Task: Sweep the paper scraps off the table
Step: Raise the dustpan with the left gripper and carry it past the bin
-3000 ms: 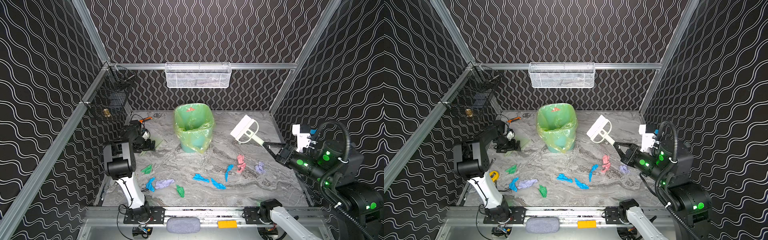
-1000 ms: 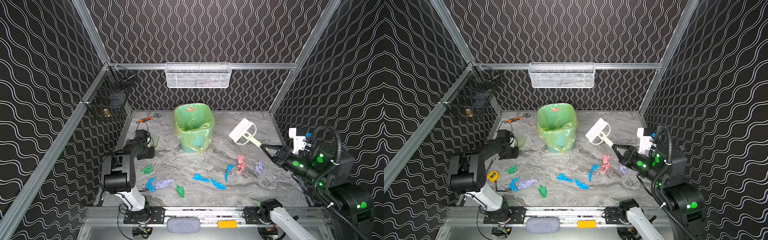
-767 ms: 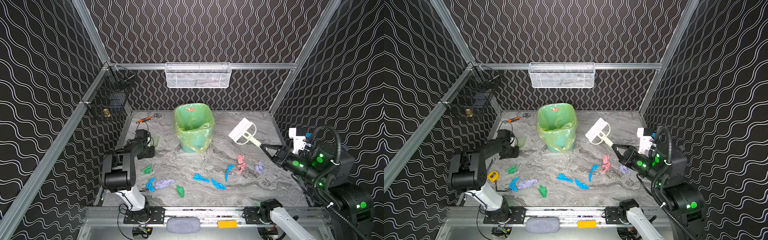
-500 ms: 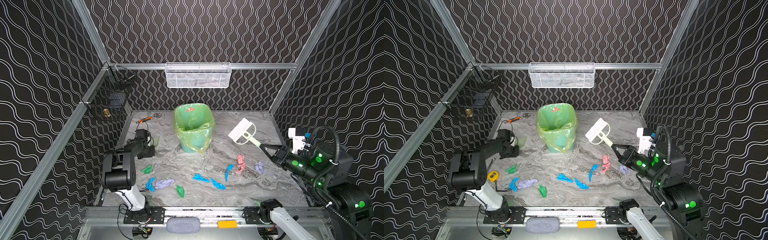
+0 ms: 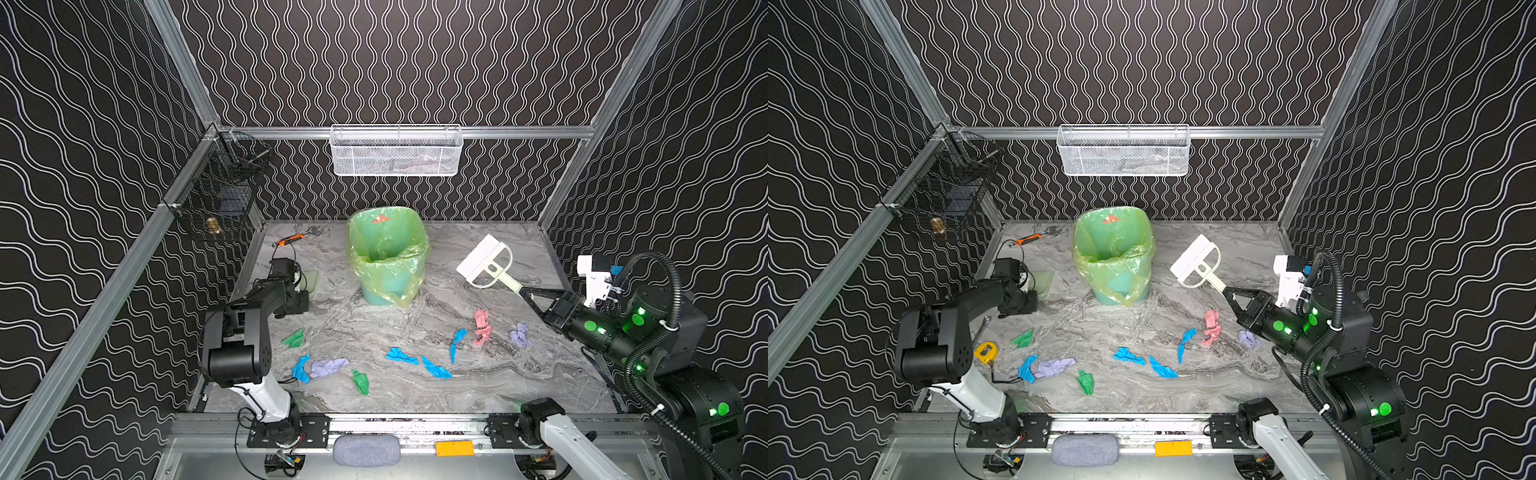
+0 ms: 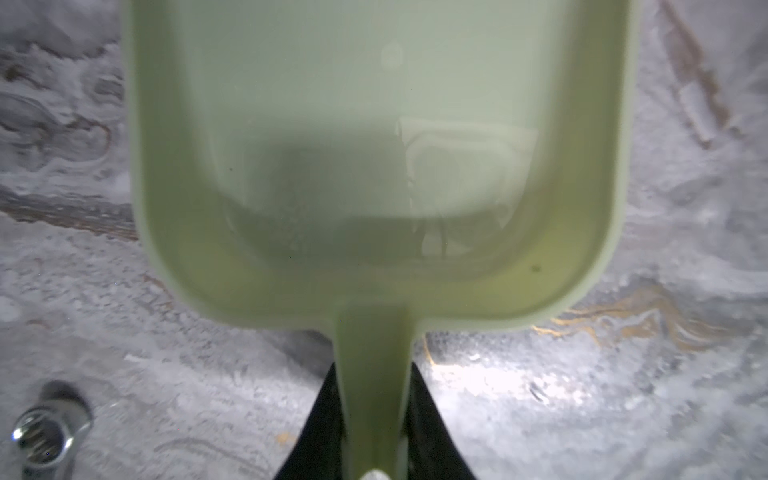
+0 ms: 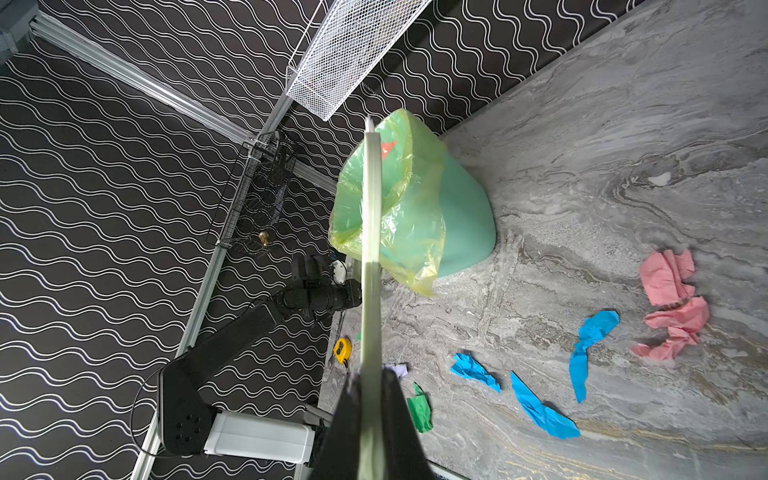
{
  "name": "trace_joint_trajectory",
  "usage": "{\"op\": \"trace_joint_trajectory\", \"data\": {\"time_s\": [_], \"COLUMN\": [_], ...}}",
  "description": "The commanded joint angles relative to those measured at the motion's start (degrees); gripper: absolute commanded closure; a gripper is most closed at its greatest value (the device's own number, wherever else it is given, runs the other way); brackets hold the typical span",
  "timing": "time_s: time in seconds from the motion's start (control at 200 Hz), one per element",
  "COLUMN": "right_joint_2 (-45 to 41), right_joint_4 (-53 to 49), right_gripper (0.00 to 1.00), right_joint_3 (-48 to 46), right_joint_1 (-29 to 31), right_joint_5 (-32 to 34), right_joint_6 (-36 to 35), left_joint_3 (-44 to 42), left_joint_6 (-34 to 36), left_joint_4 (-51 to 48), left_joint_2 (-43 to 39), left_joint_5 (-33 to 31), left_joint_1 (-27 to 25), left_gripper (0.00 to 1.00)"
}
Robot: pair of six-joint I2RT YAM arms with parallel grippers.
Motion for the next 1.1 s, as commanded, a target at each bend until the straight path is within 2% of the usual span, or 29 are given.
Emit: {"op": "trace_joint_trajectory", "data": {"time_s": [0.0, 0.325, 0.531, 0.766, 1.096], "right_joint_2": [0.1, 1.4, 4.5, 9.2, 13.4], "right_joint_4": [0.9, 0.1, -3.9, -12.8, -23.7], "right_gripper": [1.0, 1.0, 1.0, 1.0, 1.0], "right_joint_3": [0.3, 0.7, 2.8, 6.7, 8.8], "right_joint_1": [0.0, 0.0, 0.0, 0.0, 0.0], "right_joint_5": [0.2, 0.5, 2.9, 9.2, 20.0], "right_joint_6": [-0.6, -3.6, -9.3, -13.6, -17.5], "left_joint_3": [0.0, 3.8, 11.1, 25.9, 47.3], "left_joint_6": [-0.8, -1.9, -2.0, -1.7, 0.6], "left_joint_4": [-1.6, -12.1, -20.5, -30.5, -44.7], "left_joint_2": [-3.2, -18.3, -25.0, -26.2, -20.2], "left_joint_5": [-0.8, -0.7, -2.1, -7.8, -15.5], "left_joint_1": [0.0, -0.3, -4.6, -16.7, -33.7], "left_gripper": [0.9, 0.9, 0.9, 0.9, 0.9]}}
